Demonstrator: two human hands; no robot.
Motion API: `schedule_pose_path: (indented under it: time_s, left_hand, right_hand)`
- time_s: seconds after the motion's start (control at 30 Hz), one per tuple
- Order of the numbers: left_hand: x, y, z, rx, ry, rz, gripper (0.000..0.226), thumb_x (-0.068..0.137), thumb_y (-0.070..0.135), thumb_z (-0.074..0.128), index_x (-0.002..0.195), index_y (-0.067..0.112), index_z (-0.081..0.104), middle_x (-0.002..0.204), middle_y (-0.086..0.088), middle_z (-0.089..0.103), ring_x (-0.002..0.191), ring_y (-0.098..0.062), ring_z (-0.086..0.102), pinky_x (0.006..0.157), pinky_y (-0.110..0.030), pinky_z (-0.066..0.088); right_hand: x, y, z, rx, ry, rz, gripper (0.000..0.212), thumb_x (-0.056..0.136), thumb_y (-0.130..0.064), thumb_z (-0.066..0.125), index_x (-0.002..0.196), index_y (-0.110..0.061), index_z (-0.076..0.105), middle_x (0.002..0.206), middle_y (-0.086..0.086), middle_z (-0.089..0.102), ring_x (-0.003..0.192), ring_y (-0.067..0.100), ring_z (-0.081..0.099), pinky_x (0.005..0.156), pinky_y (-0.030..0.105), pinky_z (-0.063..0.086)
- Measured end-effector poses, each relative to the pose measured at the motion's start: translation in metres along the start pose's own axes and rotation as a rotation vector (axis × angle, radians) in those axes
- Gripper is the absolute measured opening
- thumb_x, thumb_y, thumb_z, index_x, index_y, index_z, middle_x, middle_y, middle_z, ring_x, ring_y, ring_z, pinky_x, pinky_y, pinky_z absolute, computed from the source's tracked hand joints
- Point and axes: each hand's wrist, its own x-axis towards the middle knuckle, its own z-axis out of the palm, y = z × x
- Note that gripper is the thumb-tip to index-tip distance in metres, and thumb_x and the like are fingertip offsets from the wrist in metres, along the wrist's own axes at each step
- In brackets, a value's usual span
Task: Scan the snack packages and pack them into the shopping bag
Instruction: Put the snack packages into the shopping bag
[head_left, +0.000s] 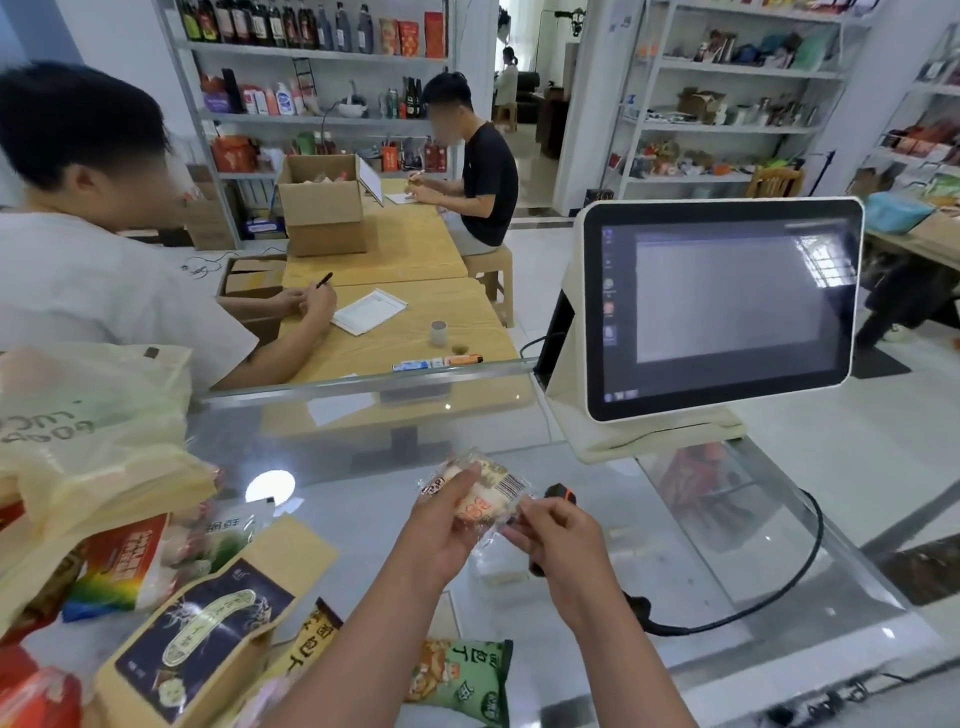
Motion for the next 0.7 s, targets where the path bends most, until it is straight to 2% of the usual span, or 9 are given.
schedule_pose_path:
  time_s: [0.07,0.17,0.23,0.27,0.37,0.47,0.5,0.57,0.7]
  left_hand:
    - [0.004,-0.007,0.002,0.068,0.069,0.016,0.038,0.084,0.002,0.066,0.120,-0.006,0.058,0.104,-0.024,0.069,0.074,-0.028,0.071,0.053,-0.032,0.058]
    - [0.008,-0.012,0.004,0.175,0.100,0.050,0.033,0.082,0.000,0.069,0.114,-0.006,0.061,0.086,-0.018,0.072,0.064,-0.022,0.071,0.048,-0.026,0.054]
    - [0.009,-0.017,0.002,0.208,0.075,0.046,0.035,0.082,0.002,0.070,0.115,-0.004,0.061,0.090,-0.018,0.073,0.071,-0.023,0.072,0.055,-0.030,0.058]
    - [0.011,-0.019,0.000,0.209,0.066,0.048,0.037,0.082,0.003,0.070,0.118,-0.002,0.060,0.099,-0.020,0.072,0.078,-0.025,0.071,0.064,-0.034,0.059]
    - [0.019,-0.021,-0.012,0.213,0.115,0.080,0.040,0.083,0.005,0.070,0.121,0.002,0.059,0.110,-0.020,0.069,0.092,-0.030,0.069,0.084,-0.043,0.053]
    - [0.026,-0.025,-0.019,0.273,0.188,0.101,0.039,0.082,0.006,0.072,0.119,0.001,0.059,0.104,-0.018,0.070,0.090,-0.029,0.068,0.086,-0.044,0.052]
    - [0.028,-0.028,-0.022,0.283,0.207,0.104,0.038,0.083,0.006,0.072,0.118,0.002,0.060,0.102,-0.017,0.071,0.087,-0.028,0.068,0.084,-0.042,0.053]
    - [0.033,-0.033,-0.024,0.305,0.231,0.105,0.037,0.083,0.007,0.072,0.118,0.002,0.059,0.102,-0.016,0.071,0.086,-0.027,0.068,0.083,-0.040,0.053]
    - [0.041,-0.034,-0.024,0.328,0.249,0.109,0.034,0.084,0.010,0.072,0.115,0.003,0.059,0.103,-0.018,0.070,0.088,-0.029,0.068,0.088,-0.044,0.052]
  right_hand:
    - [0.000,0.000,-0.010,-0.121,-0.013,0.004,0.015,0.092,-0.008,0.061,0.084,0.005,0.064,0.070,0.013,0.067,0.060,0.021,0.067,0.057,0.028,0.056]
    - [-0.001,-0.002,-0.025,-0.288,-0.034,0.018,0.017,0.091,-0.010,0.061,0.076,-0.001,0.063,0.068,0.010,0.063,0.053,0.017,0.060,0.045,0.028,0.043]
    - [-0.002,-0.001,-0.034,-0.358,-0.021,-0.008,0.019,0.090,-0.010,0.061,0.072,-0.005,0.062,0.065,0.007,0.063,0.050,0.015,0.055,0.043,0.026,0.036]
    - [-0.003,0.001,-0.040,-0.416,0.004,-0.047,0.018,0.089,-0.011,0.061,0.072,-0.007,0.062,0.065,0.004,0.063,0.051,0.014,0.054,0.044,0.024,0.035]
    - [-0.003,0.009,-0.058,-0.771,0.126,-0.233,0.012,0.082,-0.025,0.069,0.086,-0.017,0.060,0.083,-0.002,0.061,0.076,0.015,0.057,0.060,0.022,0.042]
    - [0.000,0.023,-0.071,-1.320,0.135,-0.230,0.060,0.077,-0.048,0.069,0.127,-0.028,0.043,0.117,-0.002,0.051,0.110,0.020,0.049,0.086,0.031,0.041]
    - [0.002,0.027,-0.070,-1.438,0.127,-0.220,0.064,0.079,-0.051,0.067,0.131,-0.028,0.039,0.121,-0.001,0.049,0.114,0.021,0.047,0.090,0.033,0.040]
    - [0.003,0.033,-0.068,-1.434,0.104,-0.260,0.050,0.083,-0.042,0.065,0.124,-0.024,0.043,0.114,-0.001,0.052,0.109,0.021,0.052,0.088,0.033,0.044]
    - [-0.003,0.026,-0.067,-1.248,0.142,-0.320,0.022,0.080,-0.027,0.060,0.098,-0.018,0.053,0.087,0.000,0.057,0.078,0.018,0.055,0.062,0.030,0.045]
